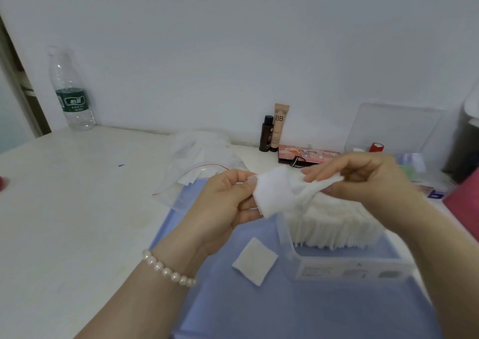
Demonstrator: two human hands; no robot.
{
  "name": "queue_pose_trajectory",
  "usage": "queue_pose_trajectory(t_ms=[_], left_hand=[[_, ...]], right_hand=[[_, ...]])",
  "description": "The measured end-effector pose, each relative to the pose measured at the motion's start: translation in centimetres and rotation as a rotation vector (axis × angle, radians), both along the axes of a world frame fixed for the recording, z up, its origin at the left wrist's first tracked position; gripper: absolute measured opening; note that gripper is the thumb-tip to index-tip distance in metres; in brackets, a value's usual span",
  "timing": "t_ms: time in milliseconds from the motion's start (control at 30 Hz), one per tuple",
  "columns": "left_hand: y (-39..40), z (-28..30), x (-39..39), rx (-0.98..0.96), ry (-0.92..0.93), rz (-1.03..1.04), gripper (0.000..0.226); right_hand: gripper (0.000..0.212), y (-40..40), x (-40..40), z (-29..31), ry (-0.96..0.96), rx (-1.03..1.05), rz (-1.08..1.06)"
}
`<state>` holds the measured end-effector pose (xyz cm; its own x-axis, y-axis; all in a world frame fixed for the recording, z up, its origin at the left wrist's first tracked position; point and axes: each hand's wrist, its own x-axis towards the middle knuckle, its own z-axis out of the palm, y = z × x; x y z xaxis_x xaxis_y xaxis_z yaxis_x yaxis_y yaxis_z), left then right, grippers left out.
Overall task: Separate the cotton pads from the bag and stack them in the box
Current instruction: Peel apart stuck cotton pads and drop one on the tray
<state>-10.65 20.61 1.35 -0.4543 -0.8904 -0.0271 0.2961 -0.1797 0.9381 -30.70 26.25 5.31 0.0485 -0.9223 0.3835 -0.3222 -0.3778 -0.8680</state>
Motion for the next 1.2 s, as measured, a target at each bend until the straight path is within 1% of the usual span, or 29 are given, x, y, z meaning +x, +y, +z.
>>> queue_pose_trajectory(t_ms=[33, 100, 167, 200, 267, 333, 400, 433, 500, 567, 633, 867, 900, 1000, 1067, 1133, 1200], left_hand=[[0.0, 0.0, -0.1, 0.004, 0.015, 0.004, 0.024], [0.0, 0.1, -0.2, 0.014, 0.046, 0.001, 0.025], [0.1, 0.0, -0.4, 0.025, 0.076, -0.007, 0.022], [0.2, 0.0, -0.5, 0.034, 0.099, -0.011, 0.018], [0.4, -0.1, -0.8, 0.073, 0.171, -0.014, 0.014], [0.6, -0.3, -1.3, 0.123, 0.252, -0.013, 0.014], [0.9, -0.5, -1.6, 0.151, 0.295, -0.014, 0.015], [1.0, -0.6, -1.8, 0.154, 0.299, -0.017, 0.016], [1.2, -0.7, -2.0, 0.150, 0.291, -0.030, 0.015], [1.4, -0.7, -2.1, 0.155, 0.280, -0.043, 0.014], [1.5, -0.7, -2.1, 0.158, 0.267, -0.050, 0.014], [1.7, -0.5, -2.1, 0.164, 0.266, -0.066, 0.017], [1.7, -0.5, -2.2, 0.158, 0.274, -0.078, 0.021], [1.8, -0.7, -2.3, 0.113, 0.264, -0.106, 0.042], [1.9, -0.9, -2.3, 0.074, 0.232, -0.083, 0.048], [2.0, -1.3, -2.3, 0.044, 0.184, -0.055, 0.045], [2.0, -1.4, -2.4, 0.030, 0.156, -0.040, 0.035]], right_hand=[[0.038, 0.1, -0.7, 0.4, -0.031, -0.011, -0.011], [0.028, 0.4, -1.9, 0.9, -0.140, -0.011, -0.015], [0.025, 0.3, -2.3, 1.1, -0.229, 0.027, 0.016], [0.027, 0.2, -2.1, 1.1, -0.259, 0.058, 0.027], [0.046, -0.1, -1.6, 0.7, -0.307, 0.116, 0.050], [0.052, -0.2, -0.7, 0.5, -0.382, 0.145, 0.067], [0.047, -0.3, -0.1, 0.5, -0.465, 0.163, 0.063], [0.043, -0.2, 0.3, 0.5, -0.470, 0.165, 0.051], [0.041, 0.0, 1.1, 0.5, -0.391, 0.170, 0.014], [0.045, 0.1, 1.8, 0.4, -0.274, 0.176, -0.039], [0.045, 0.1, 2.2, 0.2, -0.214, 0.177, -0.093], [0.039, -0.2, 2.8, -0.3, -0.164, 0.181, -0.166], [0.038, -0.3, 2.8, -0.3, -0.162, 0.179, -0.173], [0.036, -0.4, 3.0, -0.5, -0.145, 0.172, -0.195], [0.035, -0.5, 3.2, -0.8, -0.089, 0.150, -0.221], [0.033, -0.6, 3.6, -1.3, 0.013, 0.107, -0.264], [0.032, -0.8, 3.7, -1.9, 0.106, 0.062, -0.318]])
